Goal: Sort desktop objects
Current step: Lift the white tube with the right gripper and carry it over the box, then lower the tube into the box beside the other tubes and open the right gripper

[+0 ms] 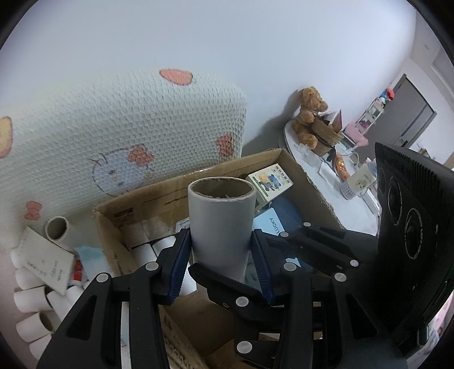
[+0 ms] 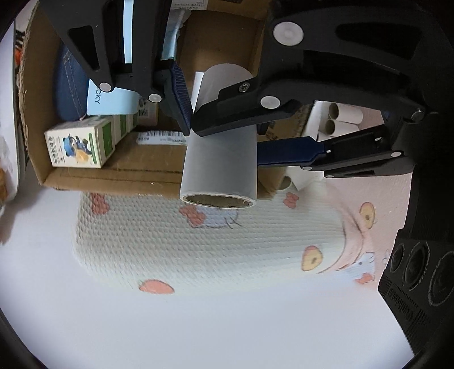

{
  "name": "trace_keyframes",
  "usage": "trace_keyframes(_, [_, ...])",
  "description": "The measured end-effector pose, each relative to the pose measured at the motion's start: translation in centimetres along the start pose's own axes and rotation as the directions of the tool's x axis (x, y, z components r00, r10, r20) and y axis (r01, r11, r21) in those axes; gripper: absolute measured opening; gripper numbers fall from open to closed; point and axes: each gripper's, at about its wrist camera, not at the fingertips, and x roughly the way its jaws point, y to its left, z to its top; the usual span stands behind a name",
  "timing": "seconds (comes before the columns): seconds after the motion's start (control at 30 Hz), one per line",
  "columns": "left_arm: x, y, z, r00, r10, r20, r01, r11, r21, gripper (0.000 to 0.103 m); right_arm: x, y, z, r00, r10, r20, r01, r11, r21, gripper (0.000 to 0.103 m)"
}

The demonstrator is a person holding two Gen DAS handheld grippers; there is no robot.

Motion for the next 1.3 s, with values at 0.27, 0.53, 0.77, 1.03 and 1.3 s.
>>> trace_keyframes(0.27, [1.7, 2.4, -0.1, 0.997, -0.07, -0.039, 0.065, 0.99, -0.128, 0.047, 1.6, -1.8, 0.2, 0.996, 0.045, -0.083, -0.037, 0.995, 0.098, 0.041])
trace_keyframes(0.53, [2.1, 3.9, -0.6, 0.999, -0.036, -0.028, 0.032, 0.991, -0.127, 0.027, 3.5, -2.7, 0.4, 0.992, -0.013, -0.126, 0.027, 0.993, 0.113, 0.041])
trace_keyframes(0.77, [2.0, 5.2, -0.8, 0.999, -0.036, -0.002, 0.036, 0.989, -0.144, 0.009, 6.1, -2.7, 0.9, 0.974, -0.066, -0.216, 0.09, 0.991, 0.1, 0.041])
trace_keyframes(1.03, [1.4, 4.8, -1.3, 0.999, 0.027, 0.035, -0.023, 0.995, -0.094, 0.01, 9.3, -2.4, 0.5, 0.92, -0.194, -0.34, 0.217, 0.976, 0.032, 0.041])
trace_keyframes(1.3, [0.3, 4.6, -2.1, 0.995, 0.059, 0.08, -0.056, 0.998, -0.035, 0.009, 12.7, -1.3, -0.4, 0.855, -0.224, -0.467, 0.231, 0.972, -0.045, 0.04])
